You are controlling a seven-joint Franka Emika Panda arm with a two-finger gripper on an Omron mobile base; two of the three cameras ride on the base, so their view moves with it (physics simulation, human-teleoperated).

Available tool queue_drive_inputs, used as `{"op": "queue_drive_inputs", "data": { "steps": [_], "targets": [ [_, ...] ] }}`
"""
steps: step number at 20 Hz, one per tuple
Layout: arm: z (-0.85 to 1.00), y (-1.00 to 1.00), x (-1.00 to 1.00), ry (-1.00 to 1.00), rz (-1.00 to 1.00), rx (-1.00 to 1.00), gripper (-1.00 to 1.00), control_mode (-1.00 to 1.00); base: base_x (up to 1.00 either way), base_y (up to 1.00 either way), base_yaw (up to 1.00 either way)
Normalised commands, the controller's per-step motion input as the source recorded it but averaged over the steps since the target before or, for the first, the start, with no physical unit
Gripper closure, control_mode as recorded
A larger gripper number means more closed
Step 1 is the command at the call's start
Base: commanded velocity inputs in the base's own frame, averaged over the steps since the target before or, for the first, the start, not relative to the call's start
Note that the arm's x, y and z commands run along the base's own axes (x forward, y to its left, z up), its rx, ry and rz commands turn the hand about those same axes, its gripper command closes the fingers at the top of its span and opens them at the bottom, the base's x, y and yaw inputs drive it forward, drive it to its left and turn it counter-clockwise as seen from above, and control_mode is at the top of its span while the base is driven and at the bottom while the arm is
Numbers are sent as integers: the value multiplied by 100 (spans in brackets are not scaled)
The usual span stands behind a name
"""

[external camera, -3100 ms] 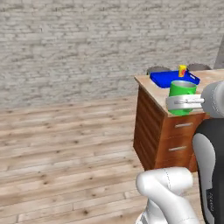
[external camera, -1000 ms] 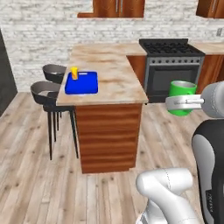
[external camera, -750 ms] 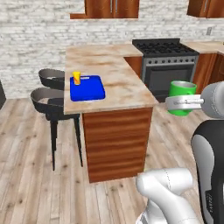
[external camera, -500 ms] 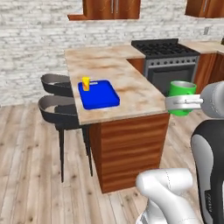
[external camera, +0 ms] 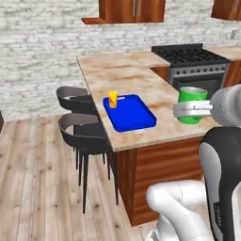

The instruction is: There is a tray on the dining counter. Grab the cup, mug, and pitcher and place them on the tray. The pitcher may be placed next to the tray if it cannot fit the tray.

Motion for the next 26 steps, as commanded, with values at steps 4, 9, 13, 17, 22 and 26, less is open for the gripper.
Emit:
{"op": "queue_drive_inputs", "data": {
  "steps": [4,9,13,17,22,26],
  "targets": [
    [0,0,0,0,0,0,100,100,38,-27,0],
    [0,0,0,0,0,0,100,100,67,-25,1],
    [0,0,0,0,0,0,100,100,85,-9,0],
    [0,0,0,0,0,0,100,100,85,0,0],
    [0,0,0,0,0,0,100,100,77,0,0],
    [0,0,0,0,0,0,100,100,78,0,0]
  ]
}}
